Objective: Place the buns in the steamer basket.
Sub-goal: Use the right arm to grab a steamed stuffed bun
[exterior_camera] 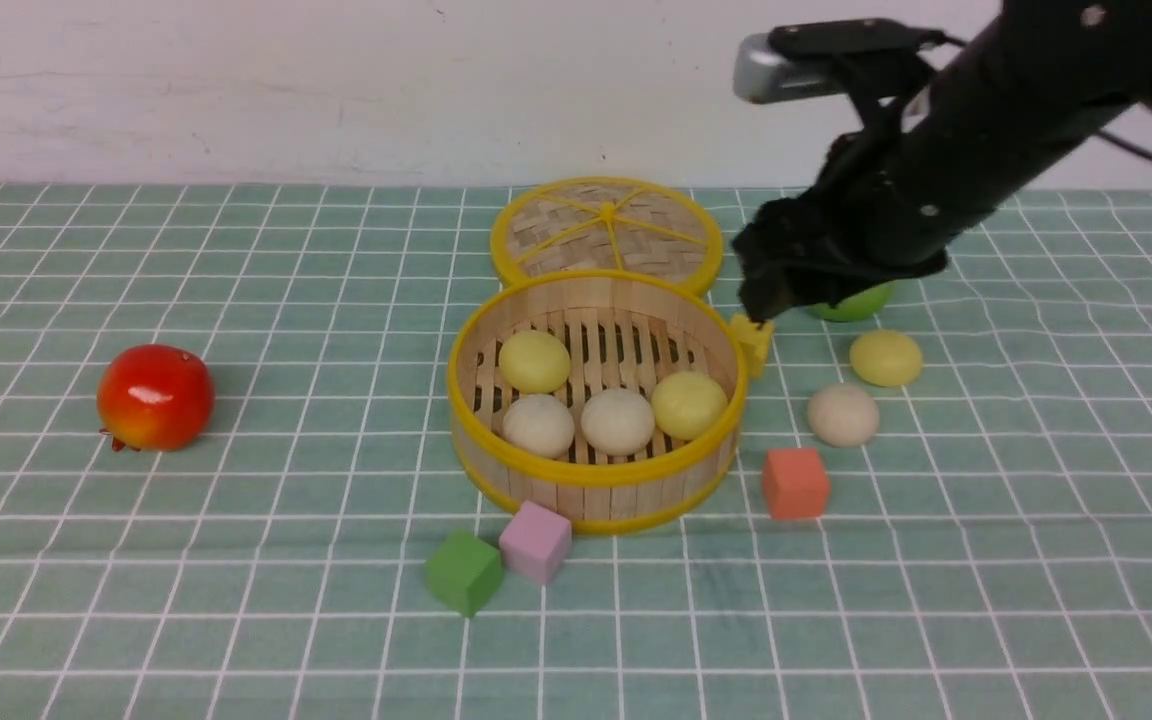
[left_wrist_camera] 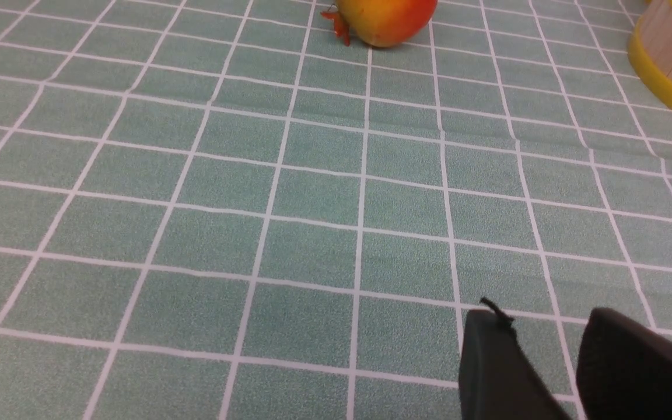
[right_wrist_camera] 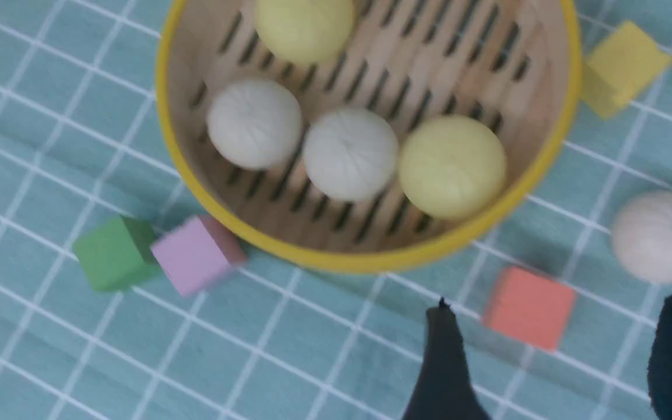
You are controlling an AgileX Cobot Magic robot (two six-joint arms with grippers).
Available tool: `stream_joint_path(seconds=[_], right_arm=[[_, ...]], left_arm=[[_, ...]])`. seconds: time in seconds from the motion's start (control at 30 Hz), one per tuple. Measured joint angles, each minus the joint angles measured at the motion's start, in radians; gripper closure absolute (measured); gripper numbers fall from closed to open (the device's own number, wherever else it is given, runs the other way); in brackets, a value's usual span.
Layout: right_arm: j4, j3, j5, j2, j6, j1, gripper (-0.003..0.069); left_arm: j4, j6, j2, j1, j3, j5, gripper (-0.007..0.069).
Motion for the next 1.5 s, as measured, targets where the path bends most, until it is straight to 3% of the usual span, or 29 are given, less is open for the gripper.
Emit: stream_joint_path(seconds=[0.5, 1.17, 1.5], right_arm=[[0.016, 0.325, -0.176, -0.157, 0.056, -0.161, 0.0237], [0.012, 0.321, -0.327, -0.018, 0.032, -0.168, 0.0237], [0.017, 0.092, -0.258, 0.208, 0.045, -0.218, 0.0237]], left_arm=[[0.0, 0.0, 0.0, 0.0, 0.0, 0.0, 0.0405], [0.0, 0.0, 0.0, 0.0, 0.0, 0.0, 0.0388], [0.0, 0.0, 0.0, 0.0, 0.0, 0.0, 0.0387]])
